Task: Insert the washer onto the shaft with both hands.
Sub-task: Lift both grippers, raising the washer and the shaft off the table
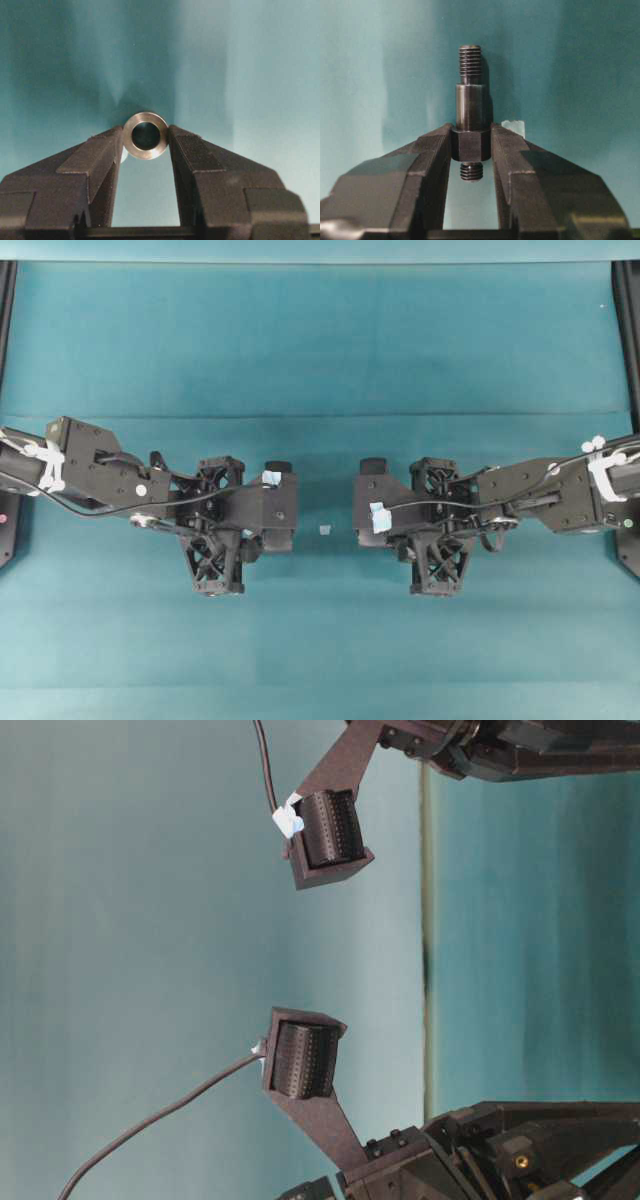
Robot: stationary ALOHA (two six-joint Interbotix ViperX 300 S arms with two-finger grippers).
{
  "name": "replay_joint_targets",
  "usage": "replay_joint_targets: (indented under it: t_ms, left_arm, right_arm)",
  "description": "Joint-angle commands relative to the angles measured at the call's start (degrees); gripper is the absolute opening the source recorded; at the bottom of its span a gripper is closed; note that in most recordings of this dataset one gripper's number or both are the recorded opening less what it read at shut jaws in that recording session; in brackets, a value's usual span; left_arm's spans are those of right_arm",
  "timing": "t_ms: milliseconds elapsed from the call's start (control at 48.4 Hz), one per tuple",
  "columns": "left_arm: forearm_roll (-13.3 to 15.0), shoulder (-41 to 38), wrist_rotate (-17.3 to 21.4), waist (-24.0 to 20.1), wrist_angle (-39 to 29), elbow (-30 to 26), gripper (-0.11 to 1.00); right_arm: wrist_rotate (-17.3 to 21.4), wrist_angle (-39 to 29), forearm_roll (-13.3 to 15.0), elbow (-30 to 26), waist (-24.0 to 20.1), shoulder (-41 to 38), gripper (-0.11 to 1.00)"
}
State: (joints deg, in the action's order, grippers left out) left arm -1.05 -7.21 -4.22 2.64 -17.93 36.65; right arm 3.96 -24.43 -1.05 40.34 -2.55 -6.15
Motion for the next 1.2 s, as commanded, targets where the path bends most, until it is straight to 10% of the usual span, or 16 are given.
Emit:
replay_joint_targets:
  t_ms: [0, 517, 868, 1178]
  left_arm:
    - [-0.2, 0.4, 0.1, 0.3, 0.6, -0.3, 0.37]
    - [-0.2, 10.8, 0.3, 0.2, 14.9, 8.1, 0.37]
    - [-0.2, 19.5, -2.5, 0.2, 39.5, 18.5, 0.37]
    - [-0.2, 20.9, -6.3, 0.3, 46.9, 20.4, 0.37]
  right_arm:
    - [-0.4, -0.1, 0.1, 0.2, 0.2, -0.8, 0.00]
    - [-0.4, 9.5, 0.2, 3.1, -0.1, 7.6, 0.00]
    - [1.8, 27.1, -0.5, 10.4, -0.7, 15.1, 0.00]
    - [6.2, 41.0, -0.5, 17.4, -1.1, 19.7, 0.00]
